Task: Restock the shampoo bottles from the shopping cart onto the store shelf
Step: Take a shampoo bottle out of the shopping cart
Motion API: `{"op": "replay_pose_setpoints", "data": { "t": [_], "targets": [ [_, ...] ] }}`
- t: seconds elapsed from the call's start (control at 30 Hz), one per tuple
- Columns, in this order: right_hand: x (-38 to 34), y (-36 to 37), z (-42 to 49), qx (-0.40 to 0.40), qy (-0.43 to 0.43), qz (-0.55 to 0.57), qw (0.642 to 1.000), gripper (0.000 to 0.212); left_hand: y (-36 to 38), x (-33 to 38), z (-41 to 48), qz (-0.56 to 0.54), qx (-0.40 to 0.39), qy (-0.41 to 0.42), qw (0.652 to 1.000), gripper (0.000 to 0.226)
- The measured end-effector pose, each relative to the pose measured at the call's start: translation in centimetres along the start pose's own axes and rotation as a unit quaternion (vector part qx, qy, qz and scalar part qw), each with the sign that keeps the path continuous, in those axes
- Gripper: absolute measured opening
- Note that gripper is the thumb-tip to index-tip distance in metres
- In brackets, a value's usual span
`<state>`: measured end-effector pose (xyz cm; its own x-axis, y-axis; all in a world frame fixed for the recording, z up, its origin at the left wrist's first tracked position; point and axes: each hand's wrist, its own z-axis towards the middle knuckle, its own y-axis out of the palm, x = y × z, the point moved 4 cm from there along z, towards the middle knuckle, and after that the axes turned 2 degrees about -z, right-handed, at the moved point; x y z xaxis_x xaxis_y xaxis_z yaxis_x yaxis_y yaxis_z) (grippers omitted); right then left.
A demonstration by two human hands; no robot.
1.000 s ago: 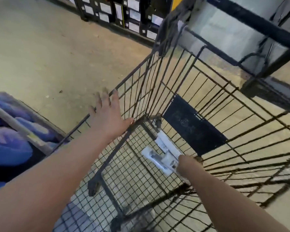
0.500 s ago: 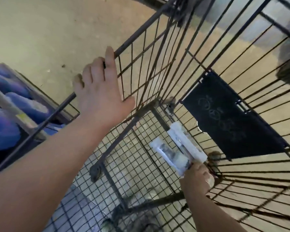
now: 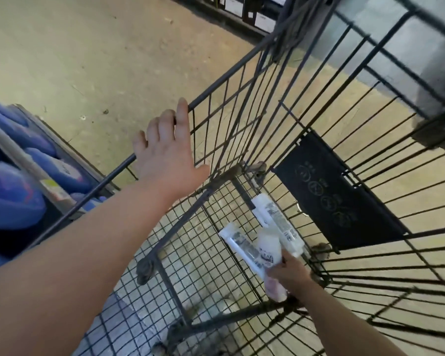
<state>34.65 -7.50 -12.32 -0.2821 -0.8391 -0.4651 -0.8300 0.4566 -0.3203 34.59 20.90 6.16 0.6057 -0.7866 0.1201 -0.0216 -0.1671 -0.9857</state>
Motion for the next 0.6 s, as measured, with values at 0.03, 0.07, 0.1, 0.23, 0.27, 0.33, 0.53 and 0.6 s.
{"op": "replay_pose_setpoints", "data": {
  "t": [0.03,0.07,0.1,0.23,0.27,0.33,0.53,0.6],
  "targets": [
    [-1.3,-0.1,-1.0,-0.02,-0.013,0.064,0.998,0.041,-0.2,0.0,-0.1,0.0,-0.015,0.002,1.0,0.112],
    [-2.6,-0.3,-2.2,-0.032,-0.027,0.103,0.994,0.043,-0.4,0.0,-0.2,0.001,-0.028,0.005,1.0,0.111],
    [-4.0,-0.6,-3.4,-0.047,-0.038,0.134,0.989,0.042,-0.7,0.0,-0.2,0.002,-0.042,0.008,0.999,0.111],
    [-8.9,-1.7,-8.1,-0.08,-0.087,0.178,0.977,0.031,-2.3,-0.1,-0.5,-0.007,-0.123,-0.002,0.992,0.105],
    [-10.0,-2.1,-9.1,-0.072,-0.102,0.167,0.978,0.03,-2.8,-0.1,-0.8,-0.016,-0.143,-0.01,0.989,0.102],
    [-12.1,-3.1,-10.9,-0.045,-0.136,0.134,0.981,0.039,-4.0,0.0,-1.7,-0.041,-0.164,-0.023,0.985,0.096],
    [-18.2,-5.8,-17.0,0.042,-0.225,0.071,0.971,0.046,-8.8,-1.1,-7.2,-0.101,-0.114,-0.007,0.988,0.078],
    [-20.1,-6.1,-19.6,0.044,-0.25,0.092,0.963,0.045,-10.4,-2.3,-9.7,-0.126,-0.104,-0.021,0.986,0.068]
  ]
}}
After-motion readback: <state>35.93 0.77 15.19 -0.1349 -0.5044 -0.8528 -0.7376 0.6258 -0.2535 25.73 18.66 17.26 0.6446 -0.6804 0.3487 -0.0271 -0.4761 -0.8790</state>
